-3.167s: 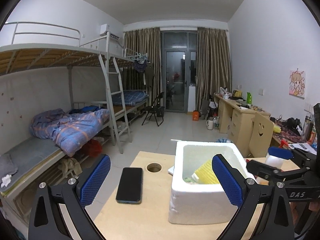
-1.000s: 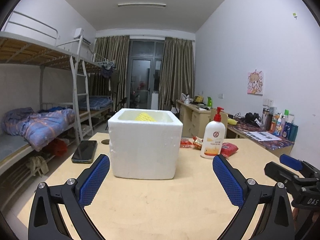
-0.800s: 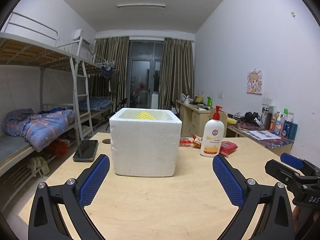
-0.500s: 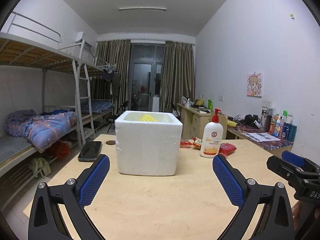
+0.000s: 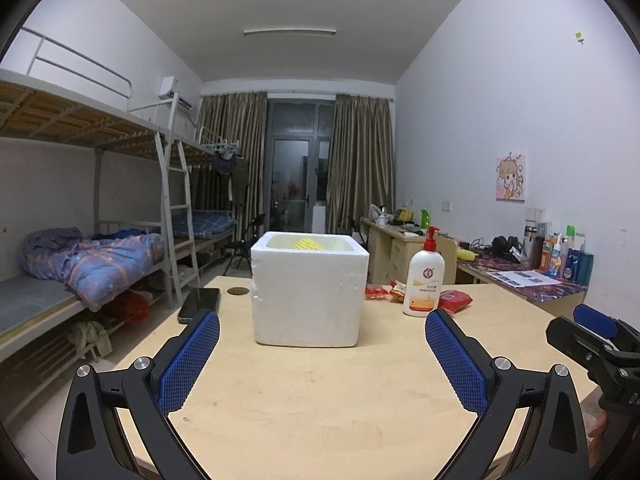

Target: Organize soft objects

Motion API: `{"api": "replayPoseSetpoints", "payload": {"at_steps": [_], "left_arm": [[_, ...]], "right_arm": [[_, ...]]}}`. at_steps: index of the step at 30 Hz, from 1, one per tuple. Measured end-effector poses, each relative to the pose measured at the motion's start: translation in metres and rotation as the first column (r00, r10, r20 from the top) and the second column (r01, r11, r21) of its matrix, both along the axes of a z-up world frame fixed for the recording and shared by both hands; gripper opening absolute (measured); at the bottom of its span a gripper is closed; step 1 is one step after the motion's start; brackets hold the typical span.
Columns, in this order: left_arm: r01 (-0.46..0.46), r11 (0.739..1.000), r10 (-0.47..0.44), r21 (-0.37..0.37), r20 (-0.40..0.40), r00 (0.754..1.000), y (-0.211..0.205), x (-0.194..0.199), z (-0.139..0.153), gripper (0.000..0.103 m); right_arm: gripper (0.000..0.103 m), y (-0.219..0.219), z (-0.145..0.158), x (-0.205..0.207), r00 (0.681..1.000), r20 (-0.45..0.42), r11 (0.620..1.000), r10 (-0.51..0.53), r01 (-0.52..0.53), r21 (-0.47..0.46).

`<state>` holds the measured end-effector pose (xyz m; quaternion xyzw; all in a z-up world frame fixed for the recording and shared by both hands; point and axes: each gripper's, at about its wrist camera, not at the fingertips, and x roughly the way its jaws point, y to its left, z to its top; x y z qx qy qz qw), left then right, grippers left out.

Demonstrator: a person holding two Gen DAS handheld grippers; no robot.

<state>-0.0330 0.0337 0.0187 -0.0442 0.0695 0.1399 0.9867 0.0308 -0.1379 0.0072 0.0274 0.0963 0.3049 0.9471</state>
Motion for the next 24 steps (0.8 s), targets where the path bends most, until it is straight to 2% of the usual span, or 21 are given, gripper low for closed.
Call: {"api": "replayPoseSetpoints", "payload": {"at_steps": [5,9,17,24], "left_arm": [[-0.001,1.0,0.001,-0.012,0.014,1.0,0.0002,-0.0093,0.0006,0.103],[-0.001,1.0,0.001,0.005,0.013,1.0,-0.0015,-0.0099,0.0017,0.103],[-0.007,1.0,0.008,0.01,-0.03,1.0,-0.0016,-0.0042,-0.0042,0.103],[-0.002,1.0,0.003,0.023,-0.037,0.999,-0.005,-0.0039,-0.006,0.103]], "right_arm": [[0.103,0.0019,0.0,-0.0036,1.0,0.006,1.0,-0.007,0.007,-0.002],[0.103,0.0029,-0.0013,-0.002,1.0,0.01,1.0,-0.013,0.013,0.002],[0.103,0.0074,-0.0029,-0.0006,1.0,0.003,1.0,-0.014,0.014,-0.017],[0.103,0.0065,-0.0022,-0.0037,1.0,0.005,1.0,-0.008,0.008,-0.02]]}}
